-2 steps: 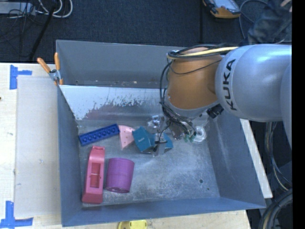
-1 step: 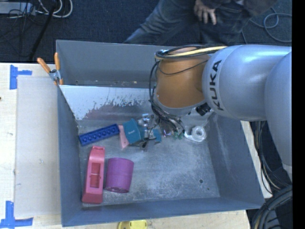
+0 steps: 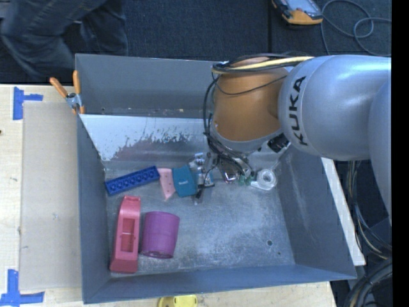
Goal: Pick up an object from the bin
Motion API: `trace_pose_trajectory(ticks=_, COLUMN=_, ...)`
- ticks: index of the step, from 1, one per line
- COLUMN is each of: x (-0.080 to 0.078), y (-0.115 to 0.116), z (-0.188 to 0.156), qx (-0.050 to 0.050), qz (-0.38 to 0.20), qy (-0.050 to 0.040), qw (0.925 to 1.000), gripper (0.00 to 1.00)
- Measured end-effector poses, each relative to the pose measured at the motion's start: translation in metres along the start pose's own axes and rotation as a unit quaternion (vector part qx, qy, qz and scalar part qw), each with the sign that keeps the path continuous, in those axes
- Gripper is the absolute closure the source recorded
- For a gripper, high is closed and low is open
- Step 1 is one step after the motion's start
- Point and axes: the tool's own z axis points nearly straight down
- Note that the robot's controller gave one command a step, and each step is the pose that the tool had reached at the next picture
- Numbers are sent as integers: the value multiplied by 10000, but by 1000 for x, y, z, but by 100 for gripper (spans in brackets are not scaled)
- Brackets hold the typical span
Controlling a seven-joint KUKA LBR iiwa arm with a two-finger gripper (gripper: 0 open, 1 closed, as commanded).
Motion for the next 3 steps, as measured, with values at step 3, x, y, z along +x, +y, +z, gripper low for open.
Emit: trace_pose_trajectory(ticks=3, x=7, y=-38, z=-61, qx=-2, qz=-122, qy=-25, qw=9999, gripper=100)
